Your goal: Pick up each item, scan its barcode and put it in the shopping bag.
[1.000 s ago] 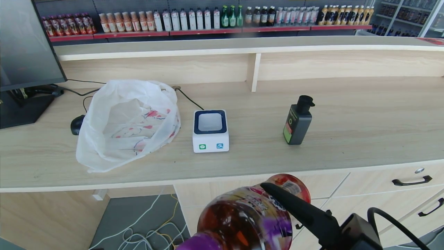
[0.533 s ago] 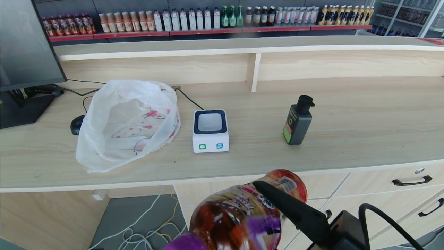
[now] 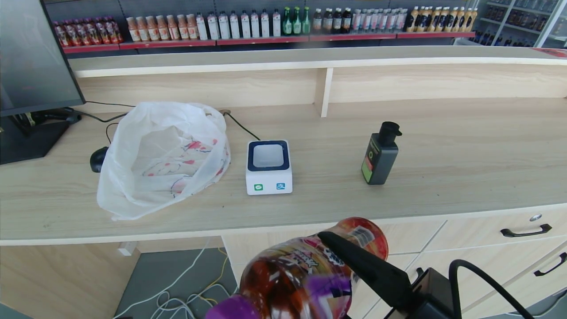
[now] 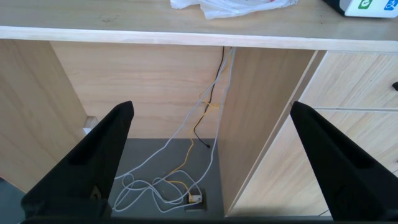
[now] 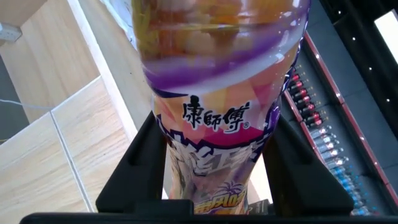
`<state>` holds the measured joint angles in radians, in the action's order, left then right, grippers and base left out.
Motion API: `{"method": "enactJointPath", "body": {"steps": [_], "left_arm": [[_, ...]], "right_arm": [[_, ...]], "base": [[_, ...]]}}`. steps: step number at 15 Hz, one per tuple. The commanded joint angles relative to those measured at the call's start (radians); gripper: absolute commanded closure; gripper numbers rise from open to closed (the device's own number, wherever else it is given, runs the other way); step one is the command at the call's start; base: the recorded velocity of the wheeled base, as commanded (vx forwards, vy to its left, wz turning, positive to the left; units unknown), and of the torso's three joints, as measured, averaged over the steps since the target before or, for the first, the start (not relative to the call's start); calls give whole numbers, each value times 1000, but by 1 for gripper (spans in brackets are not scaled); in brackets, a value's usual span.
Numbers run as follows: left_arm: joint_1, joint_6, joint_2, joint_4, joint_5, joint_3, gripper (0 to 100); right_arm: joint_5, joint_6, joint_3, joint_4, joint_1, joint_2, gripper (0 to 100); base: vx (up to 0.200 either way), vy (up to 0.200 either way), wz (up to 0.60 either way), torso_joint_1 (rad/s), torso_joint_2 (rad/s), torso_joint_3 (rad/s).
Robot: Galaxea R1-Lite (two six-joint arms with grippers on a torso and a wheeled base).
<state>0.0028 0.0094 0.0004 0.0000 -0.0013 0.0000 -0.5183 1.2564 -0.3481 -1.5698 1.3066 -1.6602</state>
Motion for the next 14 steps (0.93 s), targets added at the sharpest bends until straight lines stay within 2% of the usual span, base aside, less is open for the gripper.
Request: {"method": "enactJointPath", "body": {"steps": [1,4,14], "left_arm": [[0,0,0,0,0,0,0],[0,0,0,0,0,0,0],[0,0,0,0,1,0,0]], "right_arm": [[0,3,1,-1,0,-4,100],[0,60,-3,-1,0,-1,100],[-2,35,-3,-1,0,-1,100]], "base": [[0,0,0,0,0,0],[0,0,0,0,0,0],[0,0,0,0,0,0]]}}
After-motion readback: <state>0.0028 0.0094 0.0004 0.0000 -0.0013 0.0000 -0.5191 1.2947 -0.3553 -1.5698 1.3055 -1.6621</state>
